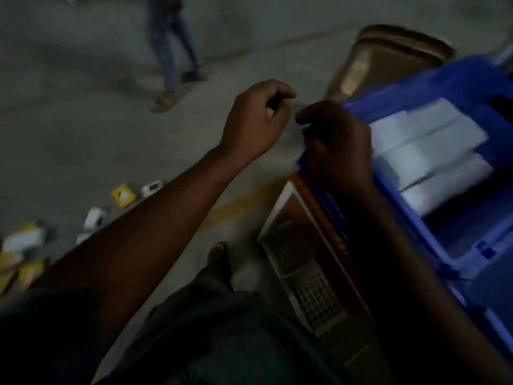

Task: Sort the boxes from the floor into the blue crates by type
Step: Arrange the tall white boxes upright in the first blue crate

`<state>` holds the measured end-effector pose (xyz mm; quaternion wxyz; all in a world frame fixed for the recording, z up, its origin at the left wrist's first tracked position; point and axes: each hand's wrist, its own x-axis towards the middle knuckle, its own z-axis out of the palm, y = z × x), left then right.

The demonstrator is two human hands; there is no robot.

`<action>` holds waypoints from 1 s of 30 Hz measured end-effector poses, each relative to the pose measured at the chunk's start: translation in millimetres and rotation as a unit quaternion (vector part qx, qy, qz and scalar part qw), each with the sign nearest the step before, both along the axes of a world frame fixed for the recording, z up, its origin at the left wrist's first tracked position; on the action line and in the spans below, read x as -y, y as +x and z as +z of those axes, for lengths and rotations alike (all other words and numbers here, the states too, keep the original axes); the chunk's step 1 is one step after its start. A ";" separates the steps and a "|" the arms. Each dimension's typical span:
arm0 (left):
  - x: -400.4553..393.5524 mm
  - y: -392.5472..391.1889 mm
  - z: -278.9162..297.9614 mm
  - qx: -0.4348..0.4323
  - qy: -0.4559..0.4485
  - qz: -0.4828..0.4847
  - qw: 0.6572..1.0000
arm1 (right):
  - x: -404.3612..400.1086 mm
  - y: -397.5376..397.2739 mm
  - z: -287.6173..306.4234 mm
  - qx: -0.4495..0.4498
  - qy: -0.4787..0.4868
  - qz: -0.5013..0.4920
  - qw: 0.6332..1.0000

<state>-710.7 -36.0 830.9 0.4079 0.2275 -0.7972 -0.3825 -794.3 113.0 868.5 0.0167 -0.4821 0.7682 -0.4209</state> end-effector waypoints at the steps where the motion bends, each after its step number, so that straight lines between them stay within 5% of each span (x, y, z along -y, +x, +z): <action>1: 2.3 34.6 -8.8 0.009 0.002 0.033 0.999 | 12.8 22.3 -9.6 0.009 0.005 0.046 0.999; 9: -16.6 326.0 -99.0 0.058 0.087 0.313 0.944 | 85.1 232.1 -96.5 0.024 0.091 0.309 0.947; 17: -72.1 547.8 -139.2 0.060 0.151 0.479 0.863 | 114.5 457.0 -128.0 0.000 0.136 0.486 0.863; 30: -66.5 734.2 -173.7 0.128 0.252 0.595 0.752 | 199.8 652.5 -179.2 0.012 0.209 0.587 0.783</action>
